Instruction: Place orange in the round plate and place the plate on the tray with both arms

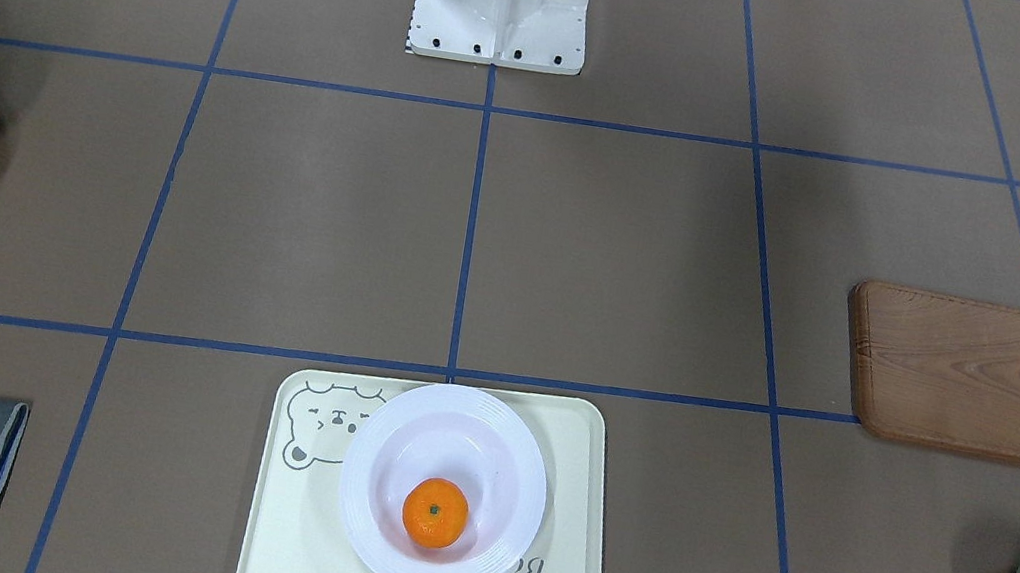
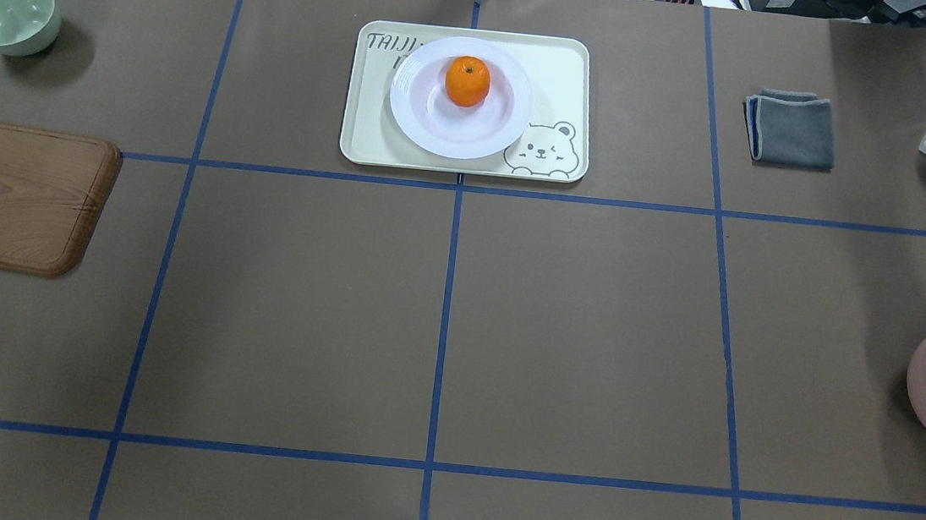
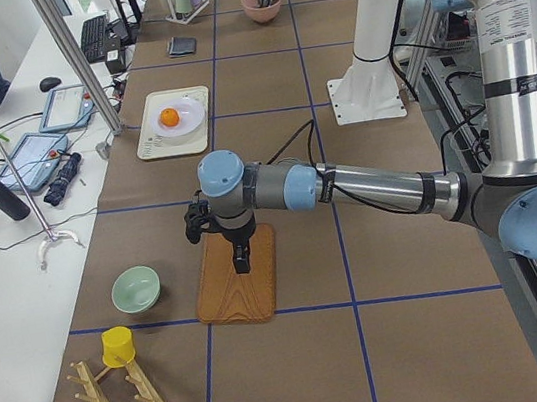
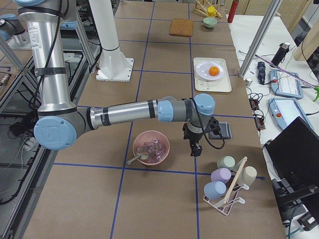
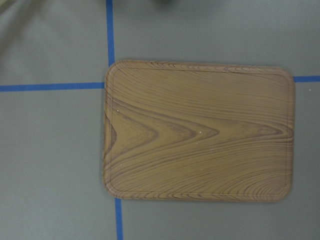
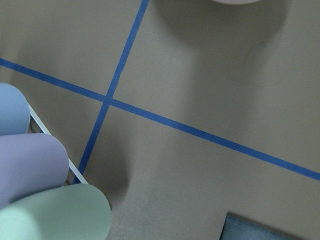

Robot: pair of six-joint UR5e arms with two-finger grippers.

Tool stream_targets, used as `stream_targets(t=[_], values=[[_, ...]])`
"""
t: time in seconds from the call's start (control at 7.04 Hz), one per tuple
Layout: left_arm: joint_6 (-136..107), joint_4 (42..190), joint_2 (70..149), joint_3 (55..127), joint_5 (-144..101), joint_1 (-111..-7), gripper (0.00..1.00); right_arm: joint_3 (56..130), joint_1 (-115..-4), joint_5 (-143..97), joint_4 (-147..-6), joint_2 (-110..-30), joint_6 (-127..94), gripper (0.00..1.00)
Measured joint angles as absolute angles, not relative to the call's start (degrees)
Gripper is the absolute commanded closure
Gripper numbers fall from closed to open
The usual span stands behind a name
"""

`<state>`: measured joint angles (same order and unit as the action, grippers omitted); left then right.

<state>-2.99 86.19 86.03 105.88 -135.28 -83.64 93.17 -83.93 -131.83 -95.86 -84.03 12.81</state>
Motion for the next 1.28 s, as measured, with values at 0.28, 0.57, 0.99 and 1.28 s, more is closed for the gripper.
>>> stream_targets(t=[0.28,0.57,0.99,1.28], values=[[-2.01,86.22,86.16,105.4,-135.19,-83.67,0.02,92.58,-83.94,-133.52,-95.02,-84.03,11.85,0.0],[-2.1,86.22,86.75,105.28,-135.09,-83.67,0.02,92.8,-83.94,-133.83,-94.8,-84.01,10.47,0.0],[-1.96,86.32,87.02,104.77,-135.03,-83.6,0.02,93.15,-83.93,-133.52,-94.75,-83.94,10.29,0.0],[-2.01,86.38,87.07,103.9,-135.04,-83.6,0.02,93.23,-83.93,-133.51,-94.75,-83.94,10.28,0.0]])
